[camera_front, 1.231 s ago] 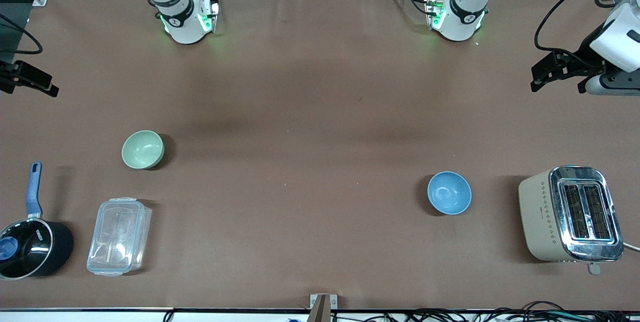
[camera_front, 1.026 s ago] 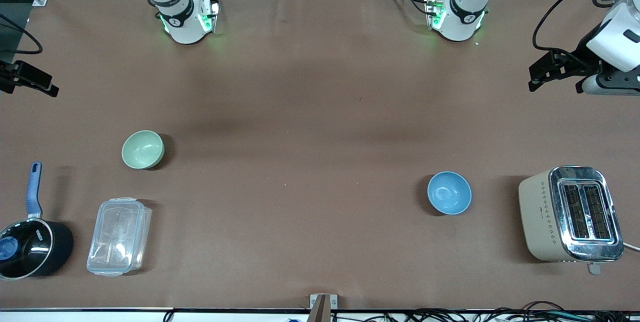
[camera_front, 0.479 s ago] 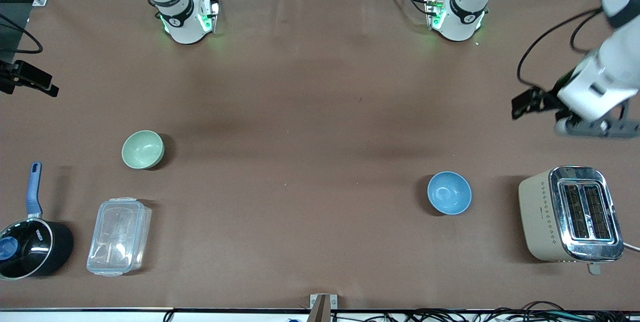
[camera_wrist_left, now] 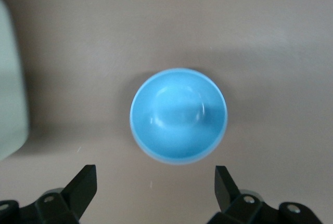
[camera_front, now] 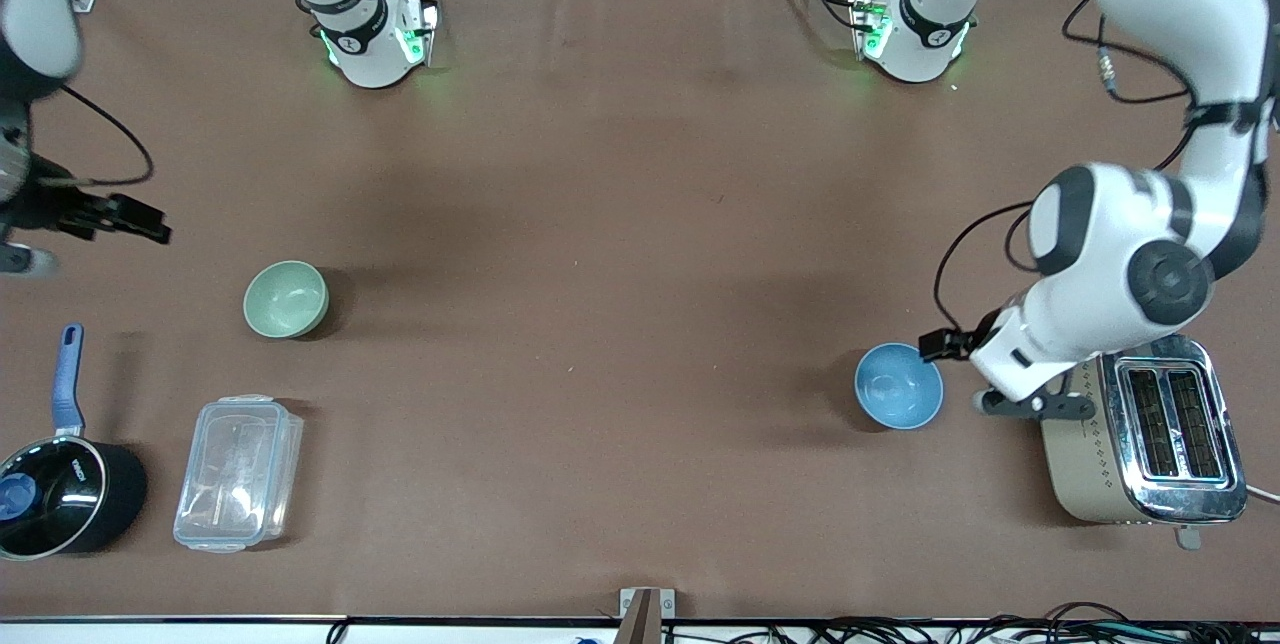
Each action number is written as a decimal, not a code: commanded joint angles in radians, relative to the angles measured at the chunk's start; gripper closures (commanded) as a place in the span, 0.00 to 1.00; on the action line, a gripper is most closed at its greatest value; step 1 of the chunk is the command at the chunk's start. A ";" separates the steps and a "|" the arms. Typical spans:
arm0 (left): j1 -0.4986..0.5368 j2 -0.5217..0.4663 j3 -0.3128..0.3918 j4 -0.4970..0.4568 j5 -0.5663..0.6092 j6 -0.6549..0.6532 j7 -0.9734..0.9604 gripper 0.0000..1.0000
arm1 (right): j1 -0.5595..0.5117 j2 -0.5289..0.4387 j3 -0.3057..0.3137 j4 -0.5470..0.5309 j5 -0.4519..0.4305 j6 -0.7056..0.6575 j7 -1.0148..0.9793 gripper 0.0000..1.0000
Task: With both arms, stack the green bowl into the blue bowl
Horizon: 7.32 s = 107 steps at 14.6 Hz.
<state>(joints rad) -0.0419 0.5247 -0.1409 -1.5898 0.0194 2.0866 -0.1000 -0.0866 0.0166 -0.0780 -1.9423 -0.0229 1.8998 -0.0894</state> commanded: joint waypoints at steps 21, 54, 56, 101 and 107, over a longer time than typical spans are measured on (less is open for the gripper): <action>-0.086 0.144 -0.243 0.142 0.045 -0.040 -0.293 1.00 | -0.065 0.241 0.015 -0.474 -0.025 0.796 -0.026 1.00; 0.032 -0.304 -0.078 0.174 0.117 -0.357 -0.028 0.00 | 0.801 0.437 0.018 0.153 0.248 0.331 1.005 1.00; 0.069 -0.348 -0.071 0.174 0.082 -0.407 0.048 0.00 | 0.811 0.474 0.018 0.196 0.248 0.329 1.028 1.00; -0.032 -0.537 0.047 0.088 -0.007 -0.629 0.052 0.00 | 0.179 -0.185 -0.105 0.189 -0.029 -0.379 0.082 0.00; -0.032 -0.526 0.047 0.096 -0.006 -0.631 0.054 0.00 | 0.185 -0.104 -0.097 0.393 -0.029 -0.444 0.080 0.00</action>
<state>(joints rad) -0.0784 0.0009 -0.0917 -1.4993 0.0336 1.4514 -0.0580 0.1025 -0.1398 -0.1845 -1.6154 -0.0482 1.4743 -0.0022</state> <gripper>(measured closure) 0.000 0.000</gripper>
